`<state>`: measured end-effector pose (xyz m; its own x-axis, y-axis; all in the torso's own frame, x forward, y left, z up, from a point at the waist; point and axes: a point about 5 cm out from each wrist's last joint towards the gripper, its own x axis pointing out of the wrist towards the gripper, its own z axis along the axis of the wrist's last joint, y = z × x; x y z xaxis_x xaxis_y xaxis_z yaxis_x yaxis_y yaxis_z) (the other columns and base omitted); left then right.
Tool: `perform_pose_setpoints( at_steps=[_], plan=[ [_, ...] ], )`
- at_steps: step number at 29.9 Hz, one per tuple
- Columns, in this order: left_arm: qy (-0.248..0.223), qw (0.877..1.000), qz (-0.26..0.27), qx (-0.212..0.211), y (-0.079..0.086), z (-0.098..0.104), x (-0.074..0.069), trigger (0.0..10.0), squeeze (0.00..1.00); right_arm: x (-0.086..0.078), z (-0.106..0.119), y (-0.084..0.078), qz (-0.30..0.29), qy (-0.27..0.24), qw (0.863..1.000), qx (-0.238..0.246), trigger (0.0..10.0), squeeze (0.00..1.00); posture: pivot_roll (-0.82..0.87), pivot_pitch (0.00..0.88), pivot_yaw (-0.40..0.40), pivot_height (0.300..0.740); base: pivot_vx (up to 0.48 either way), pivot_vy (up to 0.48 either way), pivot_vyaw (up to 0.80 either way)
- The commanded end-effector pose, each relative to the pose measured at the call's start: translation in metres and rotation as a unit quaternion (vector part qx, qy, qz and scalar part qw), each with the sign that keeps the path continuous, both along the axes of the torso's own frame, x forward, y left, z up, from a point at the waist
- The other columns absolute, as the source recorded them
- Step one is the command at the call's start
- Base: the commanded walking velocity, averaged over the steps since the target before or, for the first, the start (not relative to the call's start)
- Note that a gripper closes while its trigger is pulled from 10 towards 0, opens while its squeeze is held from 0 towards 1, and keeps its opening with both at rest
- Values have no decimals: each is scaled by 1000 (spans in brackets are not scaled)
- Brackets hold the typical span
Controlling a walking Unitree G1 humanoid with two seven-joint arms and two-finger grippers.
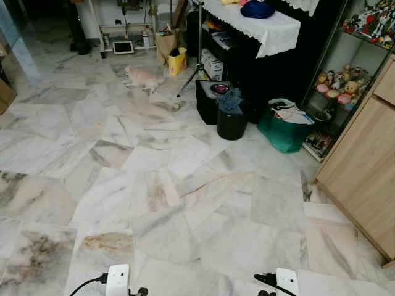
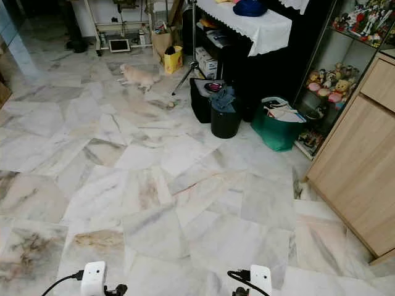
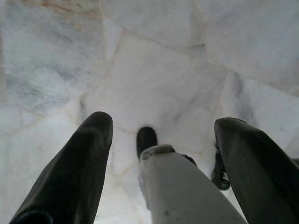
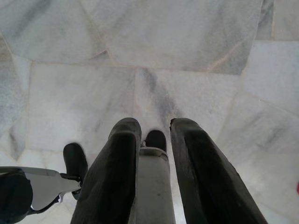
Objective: Hang keys on a hook
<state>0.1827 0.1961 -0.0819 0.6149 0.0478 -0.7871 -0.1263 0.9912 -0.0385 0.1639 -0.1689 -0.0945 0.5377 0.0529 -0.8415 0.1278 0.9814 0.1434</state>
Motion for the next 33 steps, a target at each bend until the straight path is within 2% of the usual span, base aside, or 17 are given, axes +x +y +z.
perform_pose_setpoints(
  at_steps=[1, 6, 11, 21, 25, 33],
  plan=[
    [4, 1000, 13, -4, 1, -1, -2, 10000, 0, 1, 1, -2, -1, -2, 1000, -5, 10000, 0, 60, 0, -70, 727, 0, 0, 0],
    [16, 1000, 16, 0, 4, -4, -9, 10000, 0, -3, -2, 5, 9, 11, 1000, 1, 10000, 0, 48, 0, -62, 727, 0, 0, -475],
    [20, 1000, 17, 0, 4, -5, -11, 10000, 0, -8, -4, 2, 0, 19, 1000, -5, 10000, 0, 35, 0, -53, 727, 0, 0, -775],
    [5, 1000, 23, -7, 8, -1, -4, 10000, 0, -11, -5, 1, -8, 25, 1000, -9, 10000, 0, 36, 0, -48, 727, 0, 0, -775],
    [11, 1000, 8, -2, 7, -1, -4, 10000, 0, -10, -5, 2, -9, 24, 1000, -7, 10000, 0, 31, 0, -40, 727, 0, 0, -775],
    [10, 1000, 14, -15, 6, -1, -5, 10000, 0, -12, -5, 1, -11, 24, 1000, -8, 10000, 0, 30, 0, -34, 727, 0, 0, -775]
  ],
)
